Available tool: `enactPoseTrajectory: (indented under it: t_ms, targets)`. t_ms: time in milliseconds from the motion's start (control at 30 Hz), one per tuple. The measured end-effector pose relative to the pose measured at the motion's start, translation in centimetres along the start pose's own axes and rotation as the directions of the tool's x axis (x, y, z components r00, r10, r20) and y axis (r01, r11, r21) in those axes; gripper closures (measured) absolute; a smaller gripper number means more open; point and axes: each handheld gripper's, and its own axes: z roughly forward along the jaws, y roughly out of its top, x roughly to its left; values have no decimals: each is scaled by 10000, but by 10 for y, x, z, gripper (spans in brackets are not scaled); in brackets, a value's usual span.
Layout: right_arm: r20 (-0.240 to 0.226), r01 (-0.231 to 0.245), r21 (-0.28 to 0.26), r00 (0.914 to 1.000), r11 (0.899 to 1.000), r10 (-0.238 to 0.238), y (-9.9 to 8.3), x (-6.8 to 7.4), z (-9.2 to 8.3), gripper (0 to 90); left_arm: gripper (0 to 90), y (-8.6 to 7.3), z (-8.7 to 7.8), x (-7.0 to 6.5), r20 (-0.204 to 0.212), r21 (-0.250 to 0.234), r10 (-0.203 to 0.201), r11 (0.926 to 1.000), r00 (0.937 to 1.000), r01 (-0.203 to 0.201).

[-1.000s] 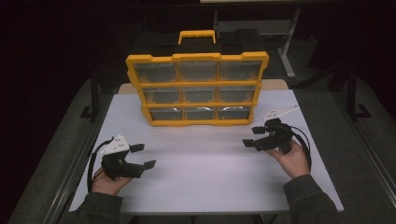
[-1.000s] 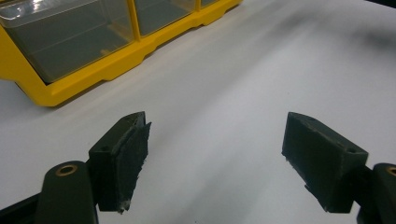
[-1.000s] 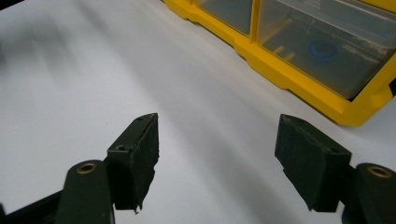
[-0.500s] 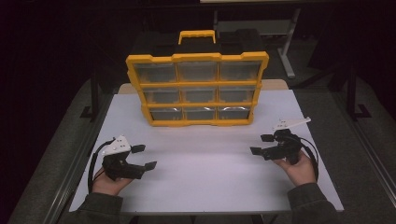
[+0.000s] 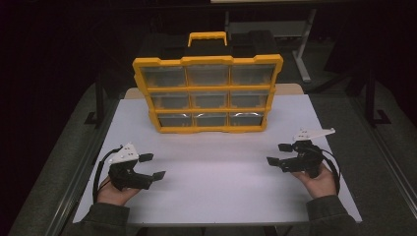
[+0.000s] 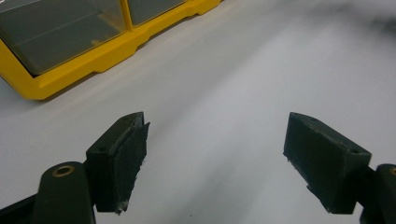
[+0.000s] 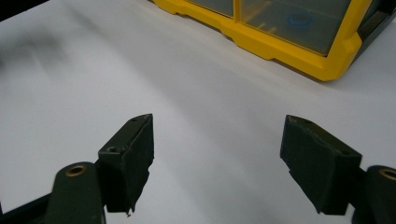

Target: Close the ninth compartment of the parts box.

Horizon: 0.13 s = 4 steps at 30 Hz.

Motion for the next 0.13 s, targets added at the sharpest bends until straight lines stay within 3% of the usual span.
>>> enactPoseTrajectory:
  t_ms: [133]
  targets:
    - [-37, 0, 3, 10000, 10000, 0, -1, 0, 1, 241, 209, 1, 1, 1, -9, 95, 38, 9999, 10000, -38]
